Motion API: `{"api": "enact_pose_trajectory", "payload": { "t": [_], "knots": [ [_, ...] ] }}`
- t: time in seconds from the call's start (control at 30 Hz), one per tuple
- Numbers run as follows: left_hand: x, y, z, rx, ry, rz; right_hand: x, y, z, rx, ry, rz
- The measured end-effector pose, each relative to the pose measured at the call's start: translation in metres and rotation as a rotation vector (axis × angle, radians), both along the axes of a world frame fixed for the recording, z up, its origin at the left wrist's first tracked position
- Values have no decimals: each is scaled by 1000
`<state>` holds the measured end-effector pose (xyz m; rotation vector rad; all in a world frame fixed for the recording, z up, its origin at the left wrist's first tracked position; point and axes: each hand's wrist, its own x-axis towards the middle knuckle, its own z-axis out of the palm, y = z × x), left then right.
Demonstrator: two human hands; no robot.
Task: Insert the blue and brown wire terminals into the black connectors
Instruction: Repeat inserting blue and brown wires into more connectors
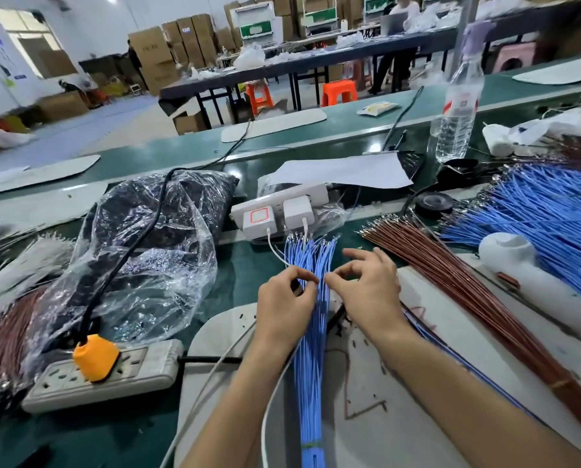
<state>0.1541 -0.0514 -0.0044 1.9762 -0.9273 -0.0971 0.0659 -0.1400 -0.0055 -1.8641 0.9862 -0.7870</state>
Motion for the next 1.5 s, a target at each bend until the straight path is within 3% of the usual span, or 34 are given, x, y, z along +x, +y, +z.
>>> {"api": "enact_pose_trajectory", "payload": {
  "t": [0.23, 0.6, 0.73, 0.8, 0.93, 1.07, 1.13, 1.3, 1.5],
  "knots": [
    [-5, 2, 3, -6, 89, -270, -5, -1, 7, 23, -389, 13],
    [4, 8, 5, -19, 286, -421, -3, 0, 5, 162, -445, 106],
    [5, 4, 0, -182, 279, -304, -5, 2, 11, 276, -503, 223],
    [9, 5, 1, -336, 325, -203, -7, 2, 12, 358, -421, 405],
    [22, 6, 1, -555, 389, 2, -9, 6, 12, 391, -78, 774],
    [27, 6, 1, -716, 523, 108, -15, 3, 15, 501, -2, 970],
    [27, 7, 0, -710, 494, 98, -15, 4, 16, 532, -88, 902],
    [10, 2, 3, -549, 431, -118, -12, -7, 19, 514, -610, 443],
    [1, 1, -4, -378, 266, -245, -13, -15, 24, 337, -762, 200]
  ]
}}
